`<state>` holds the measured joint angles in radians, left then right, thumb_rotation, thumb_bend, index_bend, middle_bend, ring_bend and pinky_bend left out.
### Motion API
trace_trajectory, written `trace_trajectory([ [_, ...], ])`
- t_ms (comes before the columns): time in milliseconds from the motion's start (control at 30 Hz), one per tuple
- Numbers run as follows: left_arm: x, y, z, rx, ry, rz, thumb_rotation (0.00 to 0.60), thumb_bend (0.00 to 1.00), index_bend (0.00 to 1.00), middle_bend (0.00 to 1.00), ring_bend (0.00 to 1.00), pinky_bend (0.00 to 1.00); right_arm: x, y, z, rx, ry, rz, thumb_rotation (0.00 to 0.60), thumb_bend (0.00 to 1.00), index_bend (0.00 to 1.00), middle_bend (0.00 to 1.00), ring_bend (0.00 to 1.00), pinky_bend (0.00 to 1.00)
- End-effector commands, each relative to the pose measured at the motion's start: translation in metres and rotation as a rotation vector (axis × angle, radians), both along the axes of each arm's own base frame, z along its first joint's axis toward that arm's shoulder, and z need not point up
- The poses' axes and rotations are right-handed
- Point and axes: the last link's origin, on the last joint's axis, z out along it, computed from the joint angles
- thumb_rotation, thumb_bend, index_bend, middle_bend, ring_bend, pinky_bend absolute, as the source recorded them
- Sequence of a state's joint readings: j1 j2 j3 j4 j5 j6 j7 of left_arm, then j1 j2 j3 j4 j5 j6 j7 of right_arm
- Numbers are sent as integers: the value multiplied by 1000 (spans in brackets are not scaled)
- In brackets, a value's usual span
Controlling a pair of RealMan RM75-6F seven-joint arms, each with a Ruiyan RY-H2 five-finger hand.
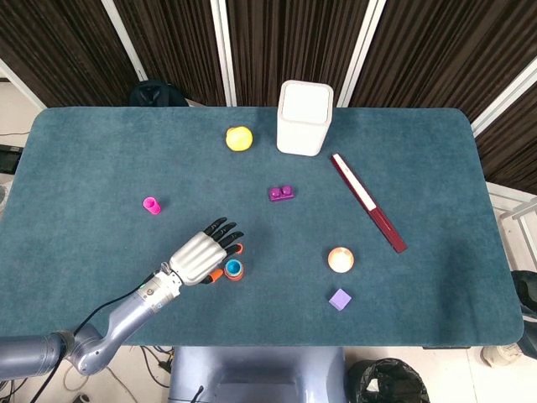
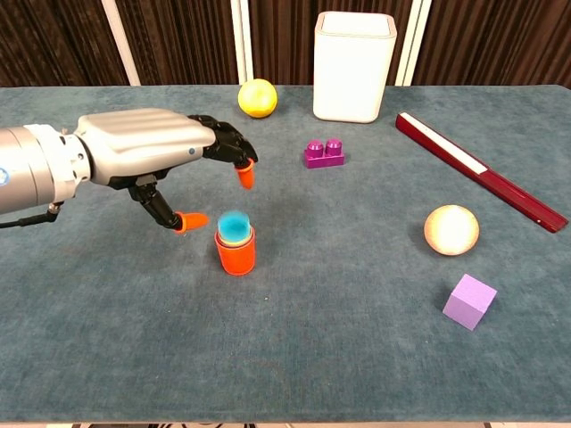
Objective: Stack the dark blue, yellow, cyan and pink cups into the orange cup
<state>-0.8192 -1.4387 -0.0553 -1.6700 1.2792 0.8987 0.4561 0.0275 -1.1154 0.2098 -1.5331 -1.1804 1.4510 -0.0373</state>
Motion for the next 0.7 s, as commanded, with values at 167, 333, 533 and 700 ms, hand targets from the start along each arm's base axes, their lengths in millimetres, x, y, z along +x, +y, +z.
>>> trace_trajectory([
  [167, 0, 3, 4, 25, 10, 23, 600, 309, 149, 89, 0, 0, 0, 0, 0, -1, -1, -1, 600, 420, 36, 0, 36, 24],
  [333, -1, 16, 19, 101, 7, 46, 600, 296, 153, 89, 0, 0, 0, 0, -1, 4, 2, -4, 600, 420, 36, 0, 36, 24],
  [533, -20, 53, 41, 220, 84, 134, 600, 295, 178, 91, 0, 0, -1, -1, -6, 25, 7, -9, 600, 420, 36, 0, 36, 24],
  [700, -45, 83, 58, 276, 140, 264, 600, 282, 193, 91, 0, 0, -2, -2, -11, 36, 18, -19, 600, 421, 36, 0, 36, 24],
])
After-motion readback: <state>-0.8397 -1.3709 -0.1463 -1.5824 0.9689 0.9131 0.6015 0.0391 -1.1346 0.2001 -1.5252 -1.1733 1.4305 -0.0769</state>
